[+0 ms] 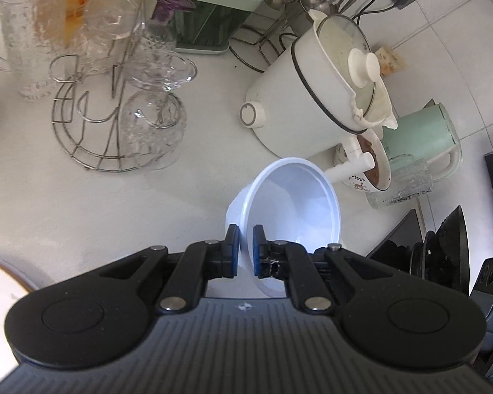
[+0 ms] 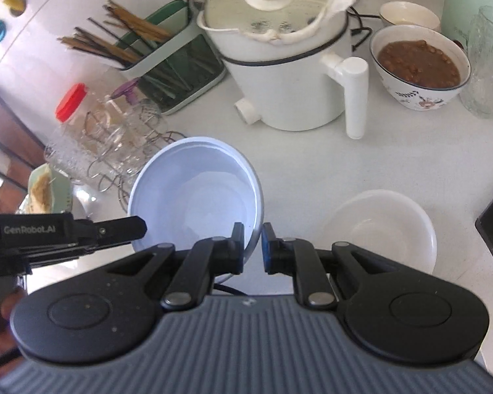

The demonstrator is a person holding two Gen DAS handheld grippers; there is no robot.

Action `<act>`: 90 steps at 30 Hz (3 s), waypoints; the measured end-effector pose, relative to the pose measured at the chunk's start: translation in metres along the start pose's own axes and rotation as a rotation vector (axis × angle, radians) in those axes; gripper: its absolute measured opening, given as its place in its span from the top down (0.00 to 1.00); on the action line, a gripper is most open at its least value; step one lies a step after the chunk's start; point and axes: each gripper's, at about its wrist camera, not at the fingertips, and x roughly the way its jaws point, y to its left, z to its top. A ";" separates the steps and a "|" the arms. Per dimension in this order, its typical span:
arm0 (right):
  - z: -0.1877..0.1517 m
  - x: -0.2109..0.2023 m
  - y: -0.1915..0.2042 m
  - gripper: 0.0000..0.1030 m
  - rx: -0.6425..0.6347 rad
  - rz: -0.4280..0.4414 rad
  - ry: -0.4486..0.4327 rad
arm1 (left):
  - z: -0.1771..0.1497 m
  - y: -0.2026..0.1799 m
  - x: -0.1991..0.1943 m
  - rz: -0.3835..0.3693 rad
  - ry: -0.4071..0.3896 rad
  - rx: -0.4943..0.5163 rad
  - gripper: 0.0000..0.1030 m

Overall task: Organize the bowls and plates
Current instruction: 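Lift the second translucent bowl with both grippers and lower it into the first bowl, then open both grippers and release the nested bowls, then move both grippers to the white opaque bowl rim and close them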

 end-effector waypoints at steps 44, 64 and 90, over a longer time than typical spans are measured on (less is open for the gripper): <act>-0.089 0.024 0.068 0.84 -0.162 0.068 0.046 | -0.090 0.092 -0.042 0.132 -0.046 -0.053 0.89; -0.086 0.006 0.068 0.57 -0.187 0.105 -0.006 | -0.082 0.078 -0.066 0.228 -0.110 -0.017 0.66; -0.062 -0.085 0.032 0.57 -0.170 0.075 -0.234 | -0.095 -0.016 -0.120 0.172 -0.305 0.147 0.63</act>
